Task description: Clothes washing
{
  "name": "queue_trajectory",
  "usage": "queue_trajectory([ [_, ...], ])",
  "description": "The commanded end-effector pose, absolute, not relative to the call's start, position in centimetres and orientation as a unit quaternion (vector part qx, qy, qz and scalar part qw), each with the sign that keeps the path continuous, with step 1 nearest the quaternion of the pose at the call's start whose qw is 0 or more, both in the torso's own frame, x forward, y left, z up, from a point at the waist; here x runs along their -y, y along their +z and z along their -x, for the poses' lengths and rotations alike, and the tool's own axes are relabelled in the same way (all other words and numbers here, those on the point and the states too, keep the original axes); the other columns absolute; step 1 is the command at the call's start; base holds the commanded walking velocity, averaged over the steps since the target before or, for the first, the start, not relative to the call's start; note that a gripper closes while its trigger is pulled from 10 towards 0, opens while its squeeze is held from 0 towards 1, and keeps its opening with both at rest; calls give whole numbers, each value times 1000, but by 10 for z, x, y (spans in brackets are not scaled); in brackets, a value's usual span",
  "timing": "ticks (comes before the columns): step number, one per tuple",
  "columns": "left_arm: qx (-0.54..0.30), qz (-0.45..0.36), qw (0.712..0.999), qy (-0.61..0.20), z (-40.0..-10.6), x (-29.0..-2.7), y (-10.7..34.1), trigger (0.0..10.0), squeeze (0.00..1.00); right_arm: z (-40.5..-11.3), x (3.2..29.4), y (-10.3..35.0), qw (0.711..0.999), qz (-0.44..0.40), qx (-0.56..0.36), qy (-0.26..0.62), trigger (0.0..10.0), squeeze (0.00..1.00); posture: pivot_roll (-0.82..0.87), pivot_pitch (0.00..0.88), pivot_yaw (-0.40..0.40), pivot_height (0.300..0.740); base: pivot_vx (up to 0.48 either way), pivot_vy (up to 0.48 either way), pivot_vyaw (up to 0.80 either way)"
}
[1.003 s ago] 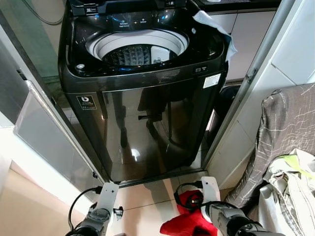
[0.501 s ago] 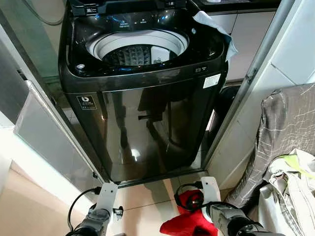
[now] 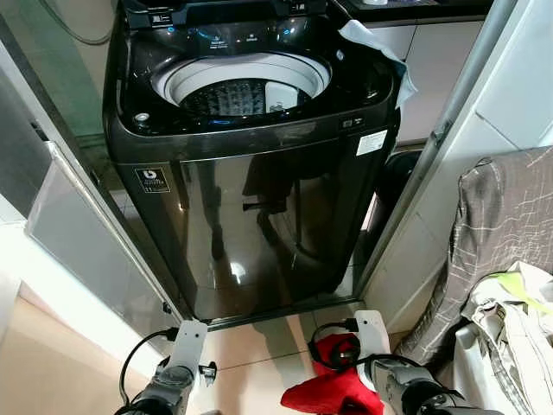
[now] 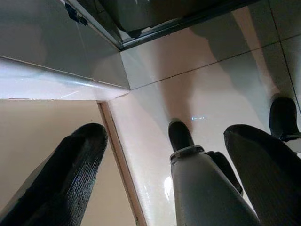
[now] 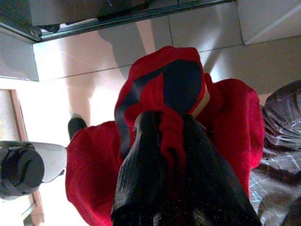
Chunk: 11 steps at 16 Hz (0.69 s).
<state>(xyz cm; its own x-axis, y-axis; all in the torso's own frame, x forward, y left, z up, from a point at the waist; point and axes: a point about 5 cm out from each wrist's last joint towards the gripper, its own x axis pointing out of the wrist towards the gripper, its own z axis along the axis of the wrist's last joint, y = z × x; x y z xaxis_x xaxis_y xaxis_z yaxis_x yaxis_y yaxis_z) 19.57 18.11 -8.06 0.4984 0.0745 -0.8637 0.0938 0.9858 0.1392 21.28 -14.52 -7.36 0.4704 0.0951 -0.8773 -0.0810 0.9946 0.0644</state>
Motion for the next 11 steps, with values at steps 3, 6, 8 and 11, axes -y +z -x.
queue_trajectory([
  [3, -495, -59, 867, -9, -196, -178, -81, 10000, 0, -215, 146, -72, 859, -1, -509, 56, 10000, 0, -39, 24, 18, 740, 0, 0, 0],
  [6, -496, -104, 862, -12, -197, -181, -80, 10000, 0, -212, 143, -74, 853, -34, -520, 32, 10000, 0, -39, 24, 19, 740, 0, 0, 0],
  [8, -498, -117, 859, -11, -196, -183, -80, 10000, 0, -213, 142, -74, 854, -27, -518, 38, 10000, 0, -38, 23, 17, 740, 0, 0, 0],
  [11, -499, -107, 860, -4, -195, -184, -81, 10000, 0, -213, 142, -74, 855, -19, -517, 45, 10000, 0, -35, 22, 13, 740, 0, 0, 0],
])
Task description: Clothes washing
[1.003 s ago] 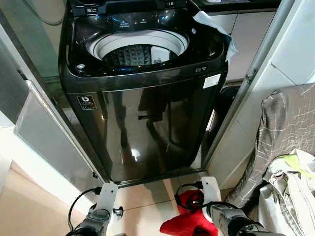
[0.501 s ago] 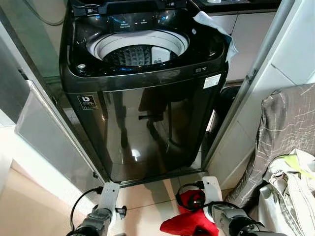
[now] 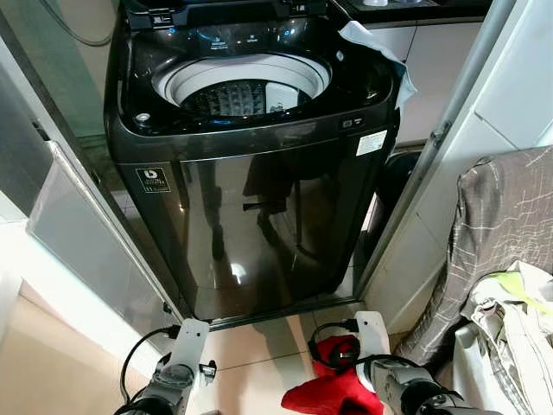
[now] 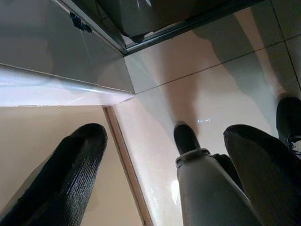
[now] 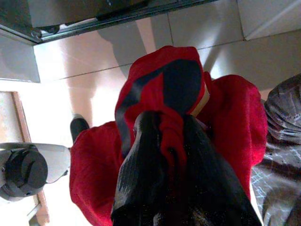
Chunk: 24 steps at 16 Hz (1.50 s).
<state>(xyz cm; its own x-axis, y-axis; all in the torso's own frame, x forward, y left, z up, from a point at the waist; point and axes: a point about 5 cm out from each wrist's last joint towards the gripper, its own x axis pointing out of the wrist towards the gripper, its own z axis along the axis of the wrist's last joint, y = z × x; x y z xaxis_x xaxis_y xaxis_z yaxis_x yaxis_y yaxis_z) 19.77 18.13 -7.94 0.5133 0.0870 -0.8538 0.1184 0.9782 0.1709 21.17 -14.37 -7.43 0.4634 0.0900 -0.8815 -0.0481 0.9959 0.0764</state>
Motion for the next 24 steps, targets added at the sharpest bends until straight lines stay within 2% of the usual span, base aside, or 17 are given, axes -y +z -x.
queue_trajectory([
  [1, -499, -96, 861, 0, -195, -183, -81, 10000, 0, -213, 142, -73, 855, -16, -516, 45, 10000, 0, -34, 17, 10, 740, 0, 0, 0],
  [3, -502, -102, 859, 0, -195, -182, -81, 10000, 0, -222, 145, -68, 872, 66, -480, 68, 10000, 0, -31, 0, 9, 740, 0, 0, 0],
  [6, -515, -91, 852, 11, -190, -183, -83, 10000, 0, -216, 144, -72, 860, 19, -507, 58, 10000, 0, -30, 0, 6, 740, 0, 0, 0],
  [7, -537, -100, 838, 13, -181, -187, -87, 10000, 0, -215, 144, -72, 859, 11, -510, 51, 10000, 0, -30, 0, 6, 740, 0, 0, 0],
  [9, -540, -89, 837, 20, -178, -187, -89, 10000, 0, -214, 145, -73, 856, 12, -513, 57, 10000, 0, -31, 0, -1, 740, 0, 0, 0],
  [13, -553, -82, 828, -30, -173, -177, -92, 10000, 0, -211, 147, -75, 855, 17, -515, 60, 10000, 0, -30, 0, -7, 740, 0, 0, 0],
  [19, -526, -91, 846, -17, -182, -176, -88, 10000, 0, -208, 141, -76, 854, 18, -517, 65, 10000, 0, -31, 0, -4, 740, 0, 0, 0],
  [24, -527, -97, 844, -28, -180, -171, -89, 10000, 0, -208, 134, -76, 854, 15, -516, 68, 10000, 0, -35, 0, -3, 740, 0, 0, 0],
])
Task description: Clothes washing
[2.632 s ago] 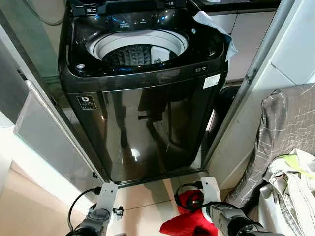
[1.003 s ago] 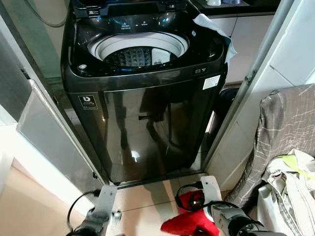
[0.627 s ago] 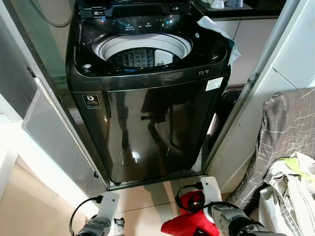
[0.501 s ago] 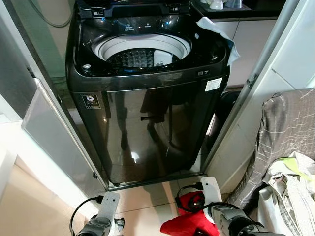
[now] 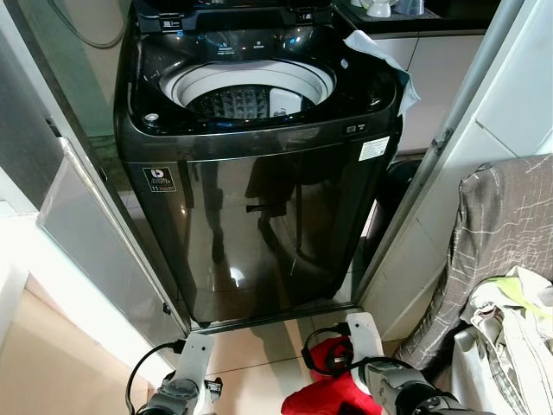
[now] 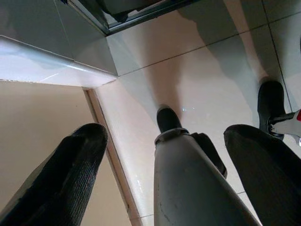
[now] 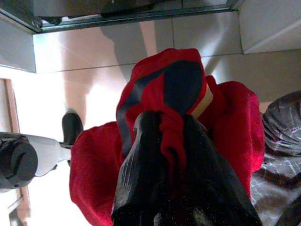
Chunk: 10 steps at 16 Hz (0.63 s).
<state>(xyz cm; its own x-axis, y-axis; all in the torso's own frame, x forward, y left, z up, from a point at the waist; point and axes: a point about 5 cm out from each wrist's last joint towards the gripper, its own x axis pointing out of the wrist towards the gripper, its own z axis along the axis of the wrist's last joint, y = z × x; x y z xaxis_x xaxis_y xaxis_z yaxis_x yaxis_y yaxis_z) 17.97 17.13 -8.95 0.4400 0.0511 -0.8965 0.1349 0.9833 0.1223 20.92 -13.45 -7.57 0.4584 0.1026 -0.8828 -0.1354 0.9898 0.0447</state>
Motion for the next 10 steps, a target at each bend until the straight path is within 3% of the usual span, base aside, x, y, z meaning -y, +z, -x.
queue_trajectory([
  [1, -528, -104, 842, -33, -178, -172, -90, 10000, 0, -208, 133, -76, 854, 13, -516, 68, 10000, 0, -35, 0, -3, 740, 0, 0, 0],
  [10, -519, -107, 847, -46, -191, -160, -85, 10000, 0, -211, 148, -75, 855, 18, -515, 61, 10000, 0, -37, 6, -5, 740, 0, 0, 0],
])
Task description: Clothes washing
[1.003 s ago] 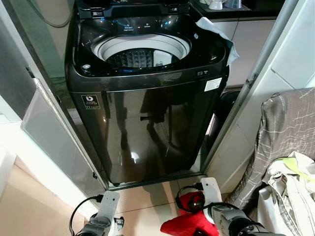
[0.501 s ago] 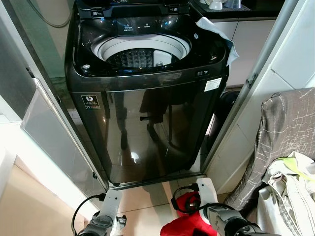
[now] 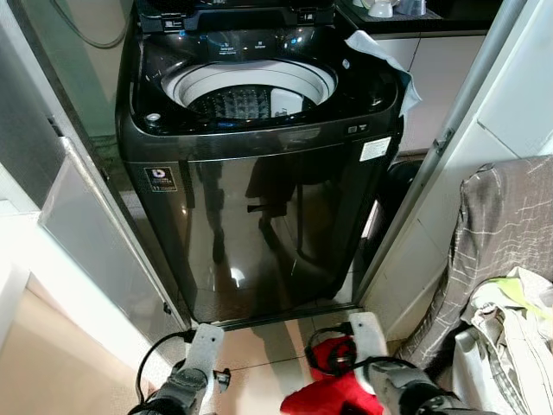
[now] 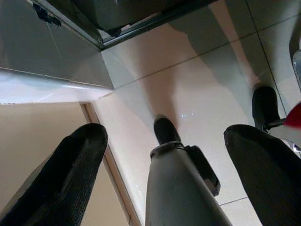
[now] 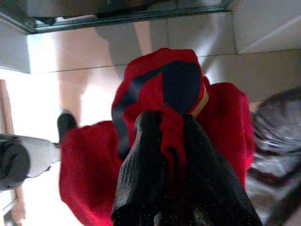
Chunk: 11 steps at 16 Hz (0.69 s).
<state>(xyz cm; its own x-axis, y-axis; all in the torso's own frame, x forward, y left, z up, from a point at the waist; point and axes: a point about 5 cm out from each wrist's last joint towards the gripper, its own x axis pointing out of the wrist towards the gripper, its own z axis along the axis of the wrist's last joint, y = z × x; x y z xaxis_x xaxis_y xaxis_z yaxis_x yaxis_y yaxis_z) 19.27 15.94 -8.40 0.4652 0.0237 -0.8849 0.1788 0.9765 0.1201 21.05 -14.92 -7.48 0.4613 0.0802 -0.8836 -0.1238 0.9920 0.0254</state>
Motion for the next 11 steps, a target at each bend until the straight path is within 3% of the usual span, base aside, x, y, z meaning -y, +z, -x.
queue_trajectory([
  [1, -520, -108, 846, -45, -189, -162, -85, 10000, 0, -212, 153, -74, 855, 19, -515, 58, 10000, 0, -37, 4, -5, 740, 0, 0, 0],
  [11, -518, -113, 847, -46, -192, -163, -84, 10000, 0, -217, 151, -71, 858, 20, -510, 60, 10000, 0, -45, 8, -12, 740, 0, 0, 0],
])
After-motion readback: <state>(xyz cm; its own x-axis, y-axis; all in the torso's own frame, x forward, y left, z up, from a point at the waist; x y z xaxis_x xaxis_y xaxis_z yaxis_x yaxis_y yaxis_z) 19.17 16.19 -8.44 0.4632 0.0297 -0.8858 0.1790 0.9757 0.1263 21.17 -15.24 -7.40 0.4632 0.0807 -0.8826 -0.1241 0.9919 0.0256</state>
